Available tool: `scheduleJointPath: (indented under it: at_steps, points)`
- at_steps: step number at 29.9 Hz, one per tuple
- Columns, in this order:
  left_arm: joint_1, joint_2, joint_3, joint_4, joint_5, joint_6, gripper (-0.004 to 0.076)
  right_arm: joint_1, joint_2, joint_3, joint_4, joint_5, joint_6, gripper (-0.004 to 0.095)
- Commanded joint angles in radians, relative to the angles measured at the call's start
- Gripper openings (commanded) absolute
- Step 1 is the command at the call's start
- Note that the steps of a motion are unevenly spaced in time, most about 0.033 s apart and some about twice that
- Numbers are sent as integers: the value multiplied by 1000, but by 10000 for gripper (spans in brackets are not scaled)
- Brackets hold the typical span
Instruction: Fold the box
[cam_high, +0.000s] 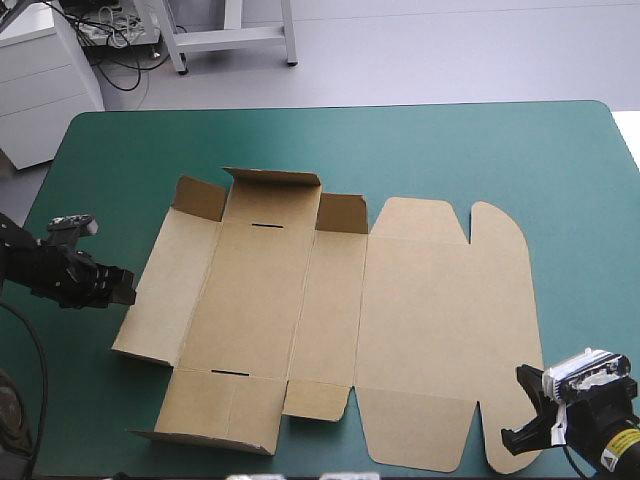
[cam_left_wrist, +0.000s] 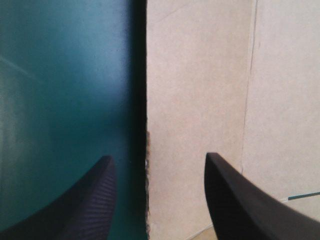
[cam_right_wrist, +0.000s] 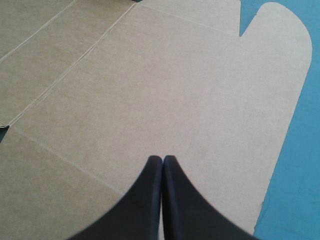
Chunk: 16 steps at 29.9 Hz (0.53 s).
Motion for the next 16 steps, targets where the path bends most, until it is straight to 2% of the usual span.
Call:
scheduleJointPath:
  at_steps: [1,16]
  points:
    - [3,4,-31,-36,90,-4,388,-4,8,-24,2,-68,-14,-23]
    - [-26,120,-26,-142,92,-12,388,-4,8,-24,-2,-50,-39,-23]
